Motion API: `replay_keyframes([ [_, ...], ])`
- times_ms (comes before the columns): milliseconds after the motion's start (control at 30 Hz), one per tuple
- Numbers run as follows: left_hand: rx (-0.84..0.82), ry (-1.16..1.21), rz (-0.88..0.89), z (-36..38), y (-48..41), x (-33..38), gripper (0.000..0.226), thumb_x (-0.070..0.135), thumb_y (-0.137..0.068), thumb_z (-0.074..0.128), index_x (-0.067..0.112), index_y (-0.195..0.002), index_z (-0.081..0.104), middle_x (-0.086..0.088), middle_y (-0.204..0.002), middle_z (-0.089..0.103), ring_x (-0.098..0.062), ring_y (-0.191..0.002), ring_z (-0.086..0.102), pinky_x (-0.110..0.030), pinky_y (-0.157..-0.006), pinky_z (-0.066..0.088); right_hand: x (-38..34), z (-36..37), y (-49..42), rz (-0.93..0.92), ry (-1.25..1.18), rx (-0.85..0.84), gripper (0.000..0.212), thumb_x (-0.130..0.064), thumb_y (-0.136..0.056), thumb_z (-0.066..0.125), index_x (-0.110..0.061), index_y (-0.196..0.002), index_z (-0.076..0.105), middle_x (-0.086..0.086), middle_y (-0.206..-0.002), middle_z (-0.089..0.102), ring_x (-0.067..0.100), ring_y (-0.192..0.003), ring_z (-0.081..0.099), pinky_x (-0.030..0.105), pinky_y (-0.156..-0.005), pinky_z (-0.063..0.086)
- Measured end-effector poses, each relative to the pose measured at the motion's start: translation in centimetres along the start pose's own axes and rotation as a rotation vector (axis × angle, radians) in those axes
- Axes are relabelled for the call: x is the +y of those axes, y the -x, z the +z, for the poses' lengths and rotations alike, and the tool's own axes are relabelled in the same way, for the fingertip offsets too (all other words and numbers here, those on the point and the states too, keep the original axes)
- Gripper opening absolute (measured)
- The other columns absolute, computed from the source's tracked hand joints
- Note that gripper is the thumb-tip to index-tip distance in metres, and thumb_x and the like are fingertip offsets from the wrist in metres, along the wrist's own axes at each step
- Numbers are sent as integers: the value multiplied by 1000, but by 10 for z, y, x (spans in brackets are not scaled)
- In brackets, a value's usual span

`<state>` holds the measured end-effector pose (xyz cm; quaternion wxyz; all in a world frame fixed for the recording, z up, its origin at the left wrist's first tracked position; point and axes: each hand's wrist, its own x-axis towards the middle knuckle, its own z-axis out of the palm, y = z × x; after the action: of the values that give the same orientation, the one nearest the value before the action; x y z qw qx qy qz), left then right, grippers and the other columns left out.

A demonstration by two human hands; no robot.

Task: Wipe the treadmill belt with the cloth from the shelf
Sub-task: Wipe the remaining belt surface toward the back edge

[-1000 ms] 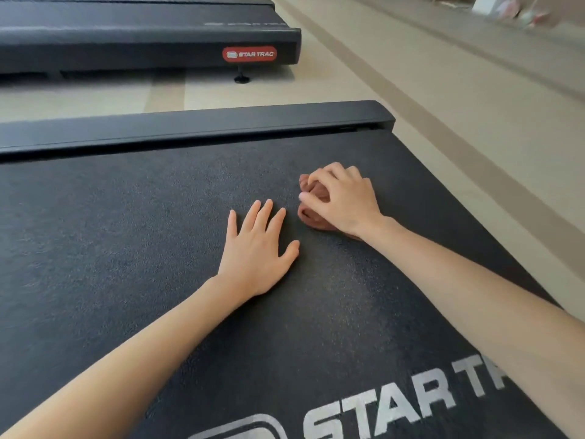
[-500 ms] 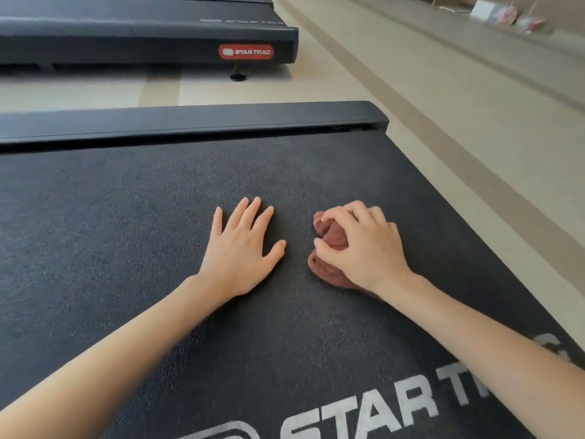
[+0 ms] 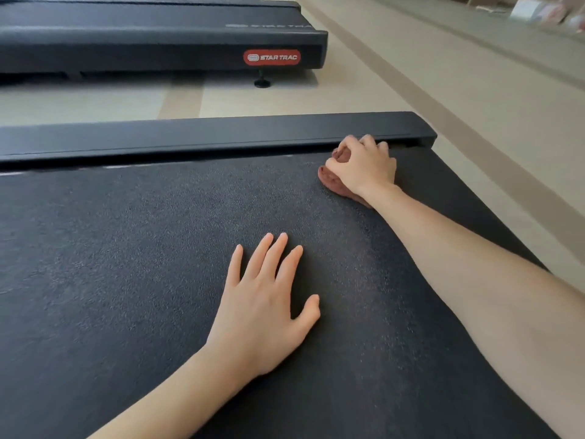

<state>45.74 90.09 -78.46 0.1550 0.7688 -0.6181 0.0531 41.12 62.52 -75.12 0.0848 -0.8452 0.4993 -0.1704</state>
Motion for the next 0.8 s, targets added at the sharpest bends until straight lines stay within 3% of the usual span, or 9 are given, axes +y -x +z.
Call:
replay_keyframes([
  [100, -33, 6, -14, -4, 0, 1, 69, 56, -83, 33, 14, -135, 52, -8, -145, 45, -26, -137, 35, -54, -111, 23, 0, -7, 16, -58, 27, -44, 34, -53, -84, 50, -30, -109, 56, 3, -125, 48, 32, -121, 38, 46, -95, 35],
  [300, -162, 23, -57, -14, 0, 5, 90, 68, -74, 6, 24, -149, 27, 1, -158, 18, -16, -146, 6, -42, -118, -1, 8, -36, 126, -260, 14, -86, 29, -50, -86, 50, -33, -109, 56, -3, -123, 51, 26, -114, 42, 39, -88, 38],
  [467, -210, -11, -56, -16, 1, 6, 65, 55, -95, 29, 22, -150, 21, -1, -159, 12, -17, -146, 2, -43, -118, 0, 37, -76, 252, -389, -63, -130, 44, -56, -76, 41, -31, -105, 62, -10, -113, 54, 20, -99, 46, 40, -81, 44],
  [600, -223, 4, -56, -20, 2, 9, 63, 49, -96, 35, 19, -150, 24, -2, -159, 14, -19, -146, 3, -43, -118, 2, 71, -108, 331, -393, -30, -165, 41, -52, -80, 49, -33, -115, 57, -8, -121, 51, 19, -107, 46, 36, -87, 41],
  [700, -253, -2, 7, -22, 13, 20, 64, 53, -96, 31, 19, -150, 24, -2, -158, 15, -22, -146, 3, -44, -118, 3, 91, -128, 369, -361, -3, -213, 43, -55, -83, 48, -37, -121, 50, -9, -130, 46, 17, -118, 40, 35, -97, 35],
  [800, -247, 36, 139, -30, 27, 41, 80, 63, -83, 12, 20, -148, 30, -1, -157, 19, -21, -146, 7, -44, -118, 5, 103, -146, 388, -321, 47, -289, 51, -64, -83, 43, -44, -130, 37, -13, -140, 34, 15, -127, 28, 38, -104, 29],
])
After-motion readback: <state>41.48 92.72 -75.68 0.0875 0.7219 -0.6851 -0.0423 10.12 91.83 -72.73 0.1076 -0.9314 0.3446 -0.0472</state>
